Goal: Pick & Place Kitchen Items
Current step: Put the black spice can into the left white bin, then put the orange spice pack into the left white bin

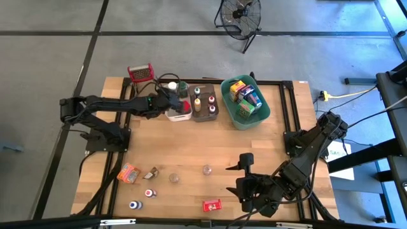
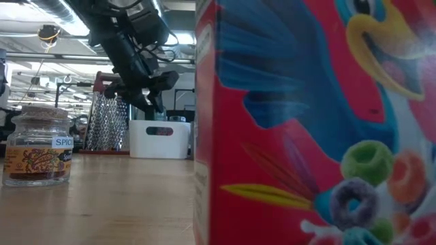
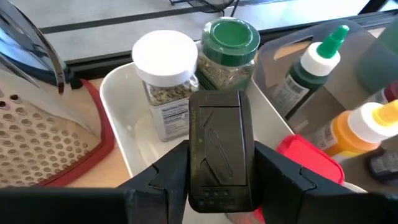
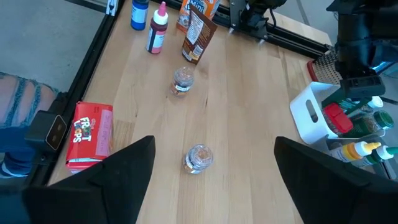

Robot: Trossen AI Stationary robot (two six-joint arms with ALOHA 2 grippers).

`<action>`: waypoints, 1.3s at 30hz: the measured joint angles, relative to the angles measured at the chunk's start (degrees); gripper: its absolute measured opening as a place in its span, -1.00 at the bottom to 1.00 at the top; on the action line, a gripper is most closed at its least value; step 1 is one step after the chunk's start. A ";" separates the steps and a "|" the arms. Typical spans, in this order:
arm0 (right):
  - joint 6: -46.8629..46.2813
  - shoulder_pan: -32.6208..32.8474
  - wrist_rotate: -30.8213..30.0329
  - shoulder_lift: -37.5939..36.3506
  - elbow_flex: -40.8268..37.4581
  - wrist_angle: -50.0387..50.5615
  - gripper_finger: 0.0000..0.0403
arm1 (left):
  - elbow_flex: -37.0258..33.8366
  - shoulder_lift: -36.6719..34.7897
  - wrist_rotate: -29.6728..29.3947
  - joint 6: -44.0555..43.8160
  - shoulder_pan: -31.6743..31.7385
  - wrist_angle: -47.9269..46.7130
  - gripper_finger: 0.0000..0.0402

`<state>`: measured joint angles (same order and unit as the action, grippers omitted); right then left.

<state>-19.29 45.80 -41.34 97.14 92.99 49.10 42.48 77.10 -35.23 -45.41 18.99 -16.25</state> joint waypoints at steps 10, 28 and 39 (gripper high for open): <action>0.00 0.00 -0.02 0.00 0.00 0.00 0.65 | 0.02 0.00 -1.16 0.14 -0.01 -0.17 -0.22; 0.00 -0.01 -0.02 0.00 0.01 0.01 0.65 | 0.09 -0.04 -1.33 2.40 -0.02 -0.17 -0.22; -0.01 -0.01 -0.02 0.00 0.00 0.04 0.65 | 4.11 -7.82 13.02 17.35 -2.27 -1.25 -0.22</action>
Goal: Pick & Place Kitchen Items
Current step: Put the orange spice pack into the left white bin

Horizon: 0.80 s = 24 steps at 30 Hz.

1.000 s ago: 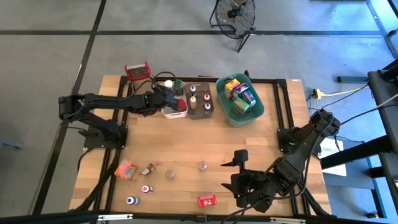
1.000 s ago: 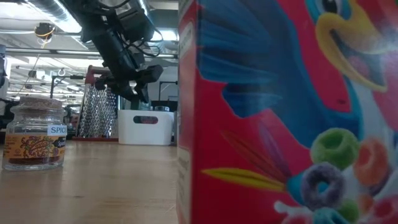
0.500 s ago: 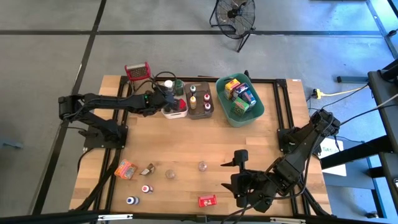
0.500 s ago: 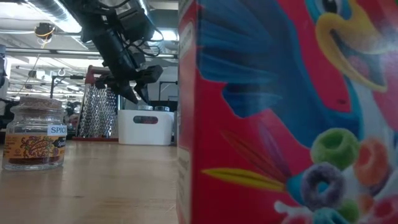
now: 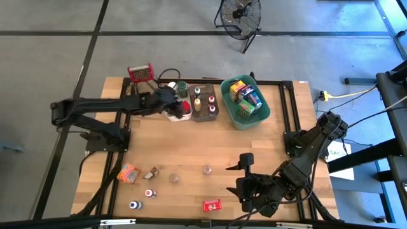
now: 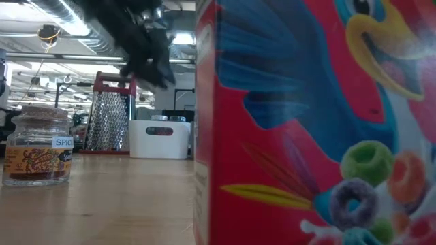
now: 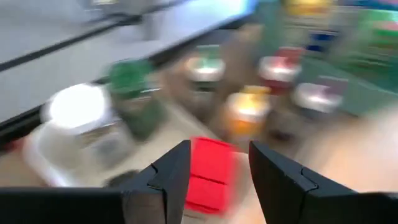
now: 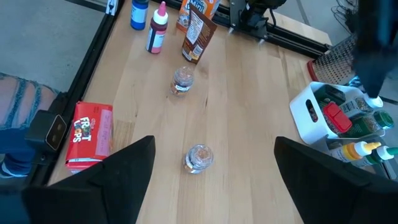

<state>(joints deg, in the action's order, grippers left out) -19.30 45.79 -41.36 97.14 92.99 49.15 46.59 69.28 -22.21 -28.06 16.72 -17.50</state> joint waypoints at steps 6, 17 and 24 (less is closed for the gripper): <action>-3.13 0.00 0.00 0.00 0.00 1.83 0.65 | 1.64 -10.69 9.05 3.07 -4.58 -2.10 -0.22; -5.35 -0.01 -0.03 0.05 -2.67 0.45 0.65 | 1.62 -16.04 -4.13 6.28 -13.76 2.17 -0.23; -4.12 -0.01 -0.15 0.04 -2.67 0.33 0.65 | 1.62 -14.59 -9.86 6.90 -14.76 0.98 -0.21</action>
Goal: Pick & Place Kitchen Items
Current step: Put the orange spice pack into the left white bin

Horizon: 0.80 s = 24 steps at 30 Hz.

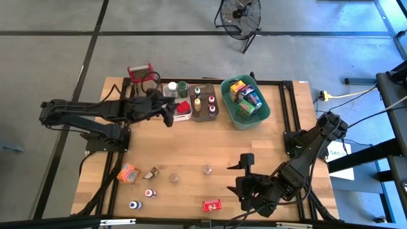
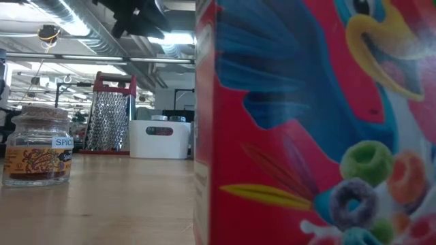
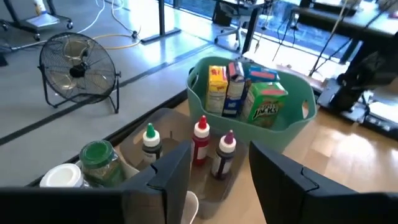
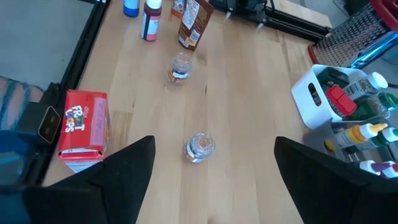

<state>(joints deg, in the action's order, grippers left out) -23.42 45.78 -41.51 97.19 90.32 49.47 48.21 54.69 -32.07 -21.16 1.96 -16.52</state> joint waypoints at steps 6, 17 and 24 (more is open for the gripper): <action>1.93 -0.02 -0.85 0.00 0.00 0.02 0.65 | -0.02 1.39 1.11 -1.83 -0.63 -0.11 -0.21; 1.95 -0.04 -1.95 0.00 0.00 0.92 0.65 | -0.02 1.45 0.75 2.14 -0.79 0.48 -0.06; 1.82 -0.05 -1.95 0.00 0.02 0.92 0.65 | -0.02 1.45 1.12 1.30 -0.81 0.51 0.22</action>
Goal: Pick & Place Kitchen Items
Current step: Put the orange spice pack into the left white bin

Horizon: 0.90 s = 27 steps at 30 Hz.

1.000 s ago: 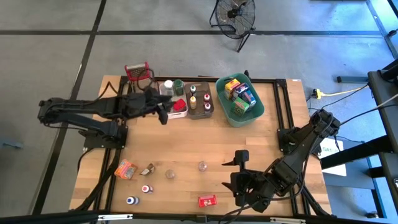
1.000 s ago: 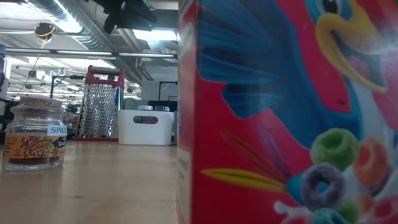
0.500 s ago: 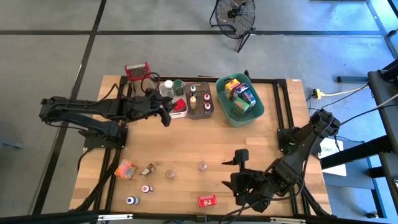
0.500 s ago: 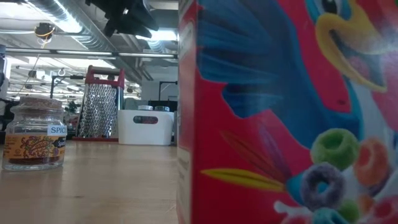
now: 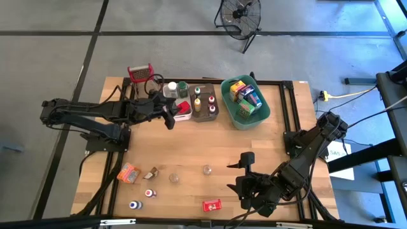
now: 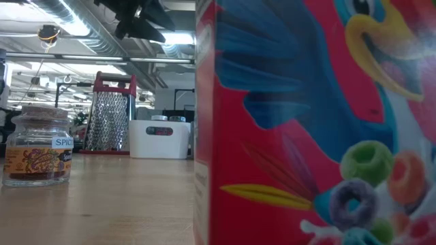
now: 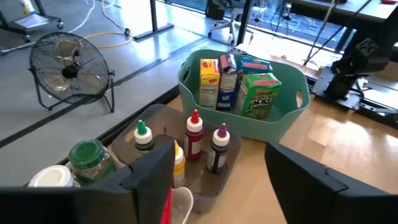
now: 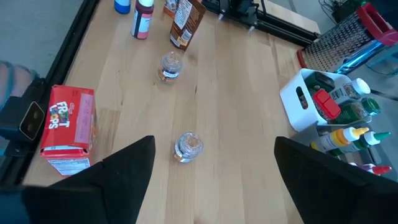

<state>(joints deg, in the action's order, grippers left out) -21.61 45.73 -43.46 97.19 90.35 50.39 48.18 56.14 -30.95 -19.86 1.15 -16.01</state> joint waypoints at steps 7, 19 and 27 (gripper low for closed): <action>0.85 0.00 0.04 0.00 0.00 0.68 0.65 | 0.00 0.00 1.64 -0.66 -1.15 -0.17 0.41; -0.18 0.09 3.19 0.00 0.04 2.24 0.65 | -0.02 1.24 -6.24 -1.46 -23.32 3.25 0.41; 0.63 -1.45 1.64 -0.02 0.04 2.16 0.65 | 5.01 8.61 -15.38 4.43 -34.68 5.00 0.41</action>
<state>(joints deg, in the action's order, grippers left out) -20.97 44.28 -41.82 97.17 90.39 52.55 53.19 64.75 -46.34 -15.43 -33.53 -11.01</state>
